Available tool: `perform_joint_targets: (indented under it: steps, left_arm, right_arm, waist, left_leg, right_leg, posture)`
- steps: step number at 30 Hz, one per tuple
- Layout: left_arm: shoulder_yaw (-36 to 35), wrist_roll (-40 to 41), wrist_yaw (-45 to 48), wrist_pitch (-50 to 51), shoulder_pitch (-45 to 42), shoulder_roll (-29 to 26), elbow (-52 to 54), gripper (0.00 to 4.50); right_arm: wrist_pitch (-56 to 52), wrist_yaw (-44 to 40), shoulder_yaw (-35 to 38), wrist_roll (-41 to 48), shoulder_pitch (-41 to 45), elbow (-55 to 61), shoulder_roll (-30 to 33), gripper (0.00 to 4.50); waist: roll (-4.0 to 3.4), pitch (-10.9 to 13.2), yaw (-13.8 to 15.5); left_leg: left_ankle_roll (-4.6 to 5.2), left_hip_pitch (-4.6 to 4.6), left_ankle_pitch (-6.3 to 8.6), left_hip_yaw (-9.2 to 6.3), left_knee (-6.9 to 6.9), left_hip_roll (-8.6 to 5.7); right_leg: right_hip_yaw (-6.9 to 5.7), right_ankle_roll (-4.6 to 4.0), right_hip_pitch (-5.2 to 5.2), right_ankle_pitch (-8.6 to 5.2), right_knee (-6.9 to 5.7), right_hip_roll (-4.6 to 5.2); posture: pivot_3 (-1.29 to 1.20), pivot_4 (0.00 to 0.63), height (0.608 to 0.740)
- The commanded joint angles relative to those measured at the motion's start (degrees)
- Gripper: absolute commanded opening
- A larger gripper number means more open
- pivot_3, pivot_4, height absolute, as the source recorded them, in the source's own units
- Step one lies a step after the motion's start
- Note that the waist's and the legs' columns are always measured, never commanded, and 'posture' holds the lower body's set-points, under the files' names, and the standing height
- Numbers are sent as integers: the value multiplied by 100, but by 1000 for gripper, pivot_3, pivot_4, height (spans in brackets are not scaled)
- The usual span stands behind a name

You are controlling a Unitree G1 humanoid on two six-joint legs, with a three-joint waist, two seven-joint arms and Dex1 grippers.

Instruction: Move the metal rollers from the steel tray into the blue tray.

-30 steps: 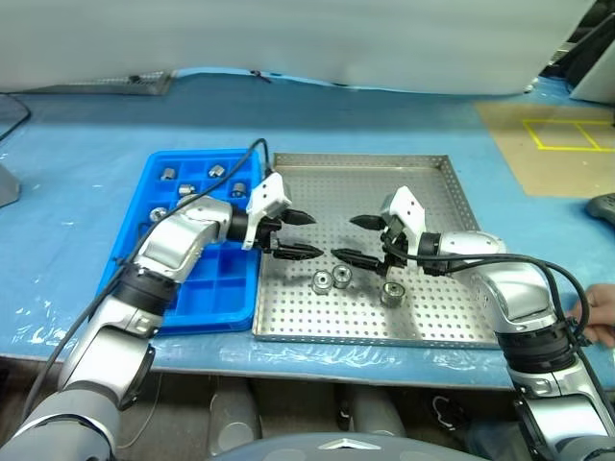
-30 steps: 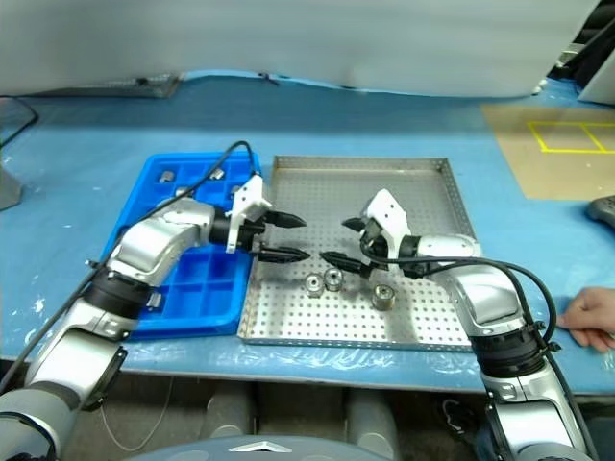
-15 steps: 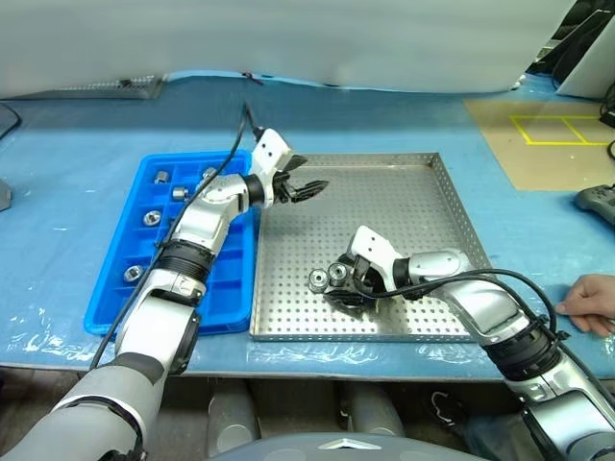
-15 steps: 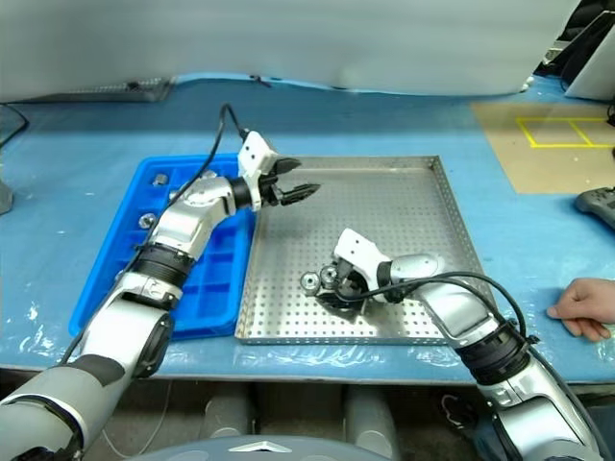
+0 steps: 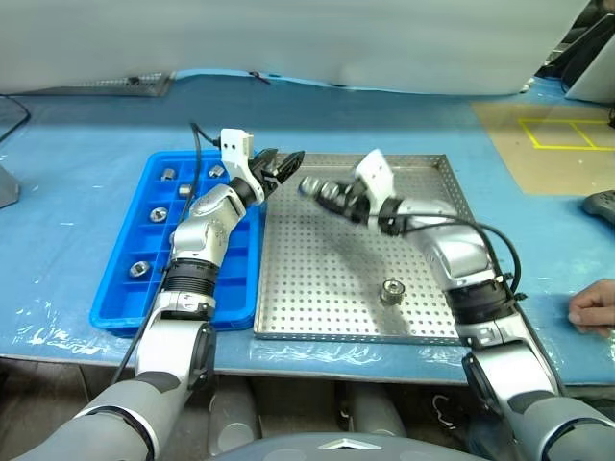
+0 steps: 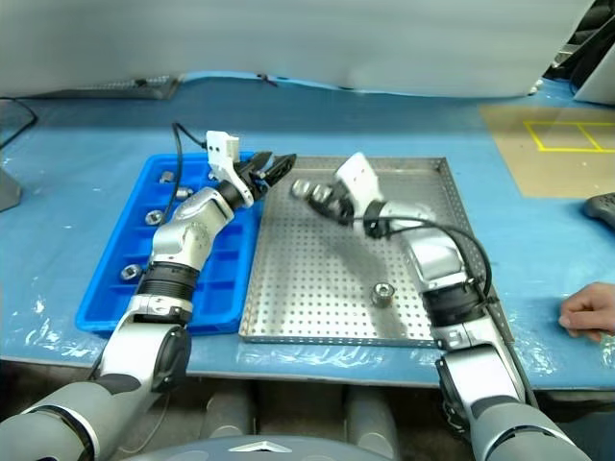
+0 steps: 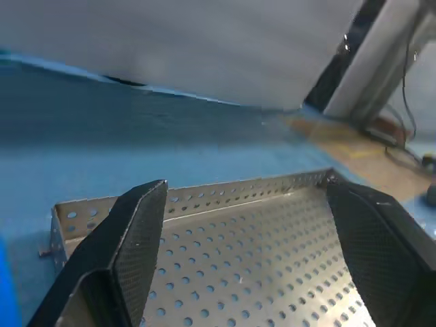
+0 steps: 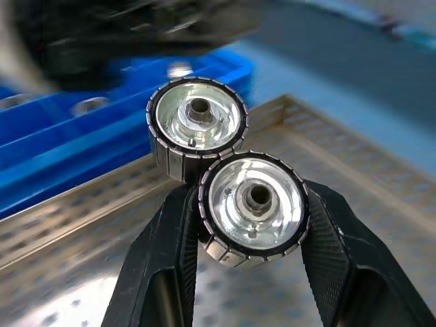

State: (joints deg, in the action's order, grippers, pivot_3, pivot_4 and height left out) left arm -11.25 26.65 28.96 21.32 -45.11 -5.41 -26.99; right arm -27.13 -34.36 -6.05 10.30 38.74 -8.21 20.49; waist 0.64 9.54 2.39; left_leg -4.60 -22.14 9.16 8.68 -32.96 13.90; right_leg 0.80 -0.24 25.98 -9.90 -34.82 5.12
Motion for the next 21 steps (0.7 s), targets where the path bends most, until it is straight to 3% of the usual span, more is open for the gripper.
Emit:
perform_joint_targets:
  steps: [1,6,10,21]
  left_arm:
    - [-449,751,-282,695,-95,230,306,3914]
    - [-671,1530,-126,1447,18,602,512,3914]
    - [-453,1632,10,1763,110,711,715,3914]
    - [-598,1172,-374,546,-358,1060,-511,3914]
  right_arm:
    - [646,800,450,-134,232,-502,-343,1728]
    - [1167,1263,506,-350,411,-1007,-664,1728]
    - [1276,1405,484,-371,427,-1091,-833,1728]
    - [1164,1252,446,-224,326,-858,-1010,1728]
  waist:
    - [0,0,8]
    - [1,1,-7]
    - [2,2,-35]
    - [4,3,-112]
  left_leg:
    - [0,-4,0,0,2,0]
    - [5,-23,3,5,12,-3]
    - [5,-31,3,5,14,-2]
    - [11,-28,6,6,15,-2]
  right_leg:
    - [0,0,2,0,4,0]
    - [1,1,18,-1,15,0]
    - [1,1,32,-1,12,-2]
    - [2,4,28,0,14,-1]
  posture:
    - [-143,150,740]
    - [-156,150,740]
    - [-168,150,740]
    - [-178,150,740]
